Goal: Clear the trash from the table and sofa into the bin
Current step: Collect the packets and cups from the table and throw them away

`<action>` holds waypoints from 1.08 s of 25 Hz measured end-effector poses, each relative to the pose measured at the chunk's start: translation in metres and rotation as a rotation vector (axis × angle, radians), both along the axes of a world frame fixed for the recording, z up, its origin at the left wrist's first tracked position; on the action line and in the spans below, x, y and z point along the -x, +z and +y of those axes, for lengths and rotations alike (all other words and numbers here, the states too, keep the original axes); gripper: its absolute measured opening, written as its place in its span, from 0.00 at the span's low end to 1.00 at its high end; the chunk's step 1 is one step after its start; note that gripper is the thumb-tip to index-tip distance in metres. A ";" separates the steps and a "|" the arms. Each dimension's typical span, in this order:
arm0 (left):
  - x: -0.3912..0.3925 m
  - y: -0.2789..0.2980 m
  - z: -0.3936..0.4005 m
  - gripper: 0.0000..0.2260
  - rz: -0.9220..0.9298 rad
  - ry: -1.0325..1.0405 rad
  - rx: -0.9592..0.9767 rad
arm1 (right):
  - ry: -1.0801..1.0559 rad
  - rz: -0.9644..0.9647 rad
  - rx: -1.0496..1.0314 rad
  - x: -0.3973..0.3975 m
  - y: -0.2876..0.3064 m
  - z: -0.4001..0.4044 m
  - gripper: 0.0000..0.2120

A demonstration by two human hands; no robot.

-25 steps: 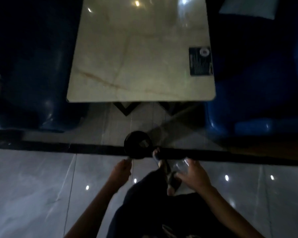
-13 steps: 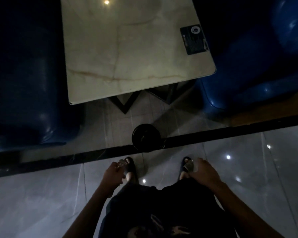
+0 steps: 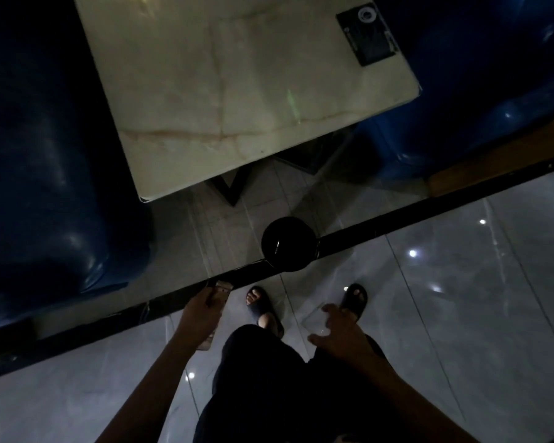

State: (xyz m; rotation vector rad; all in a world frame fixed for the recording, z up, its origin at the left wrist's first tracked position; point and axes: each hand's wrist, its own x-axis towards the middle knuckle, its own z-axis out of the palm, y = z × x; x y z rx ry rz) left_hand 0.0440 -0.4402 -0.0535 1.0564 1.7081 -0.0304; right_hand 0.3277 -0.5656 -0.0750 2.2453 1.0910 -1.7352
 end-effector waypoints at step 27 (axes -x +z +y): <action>-0.173 -0.477 0.048 0.09 -0.023 -0.122 0.029 | -0.694 0.208 -0.177 -0.051 -0.415 0.084 0.31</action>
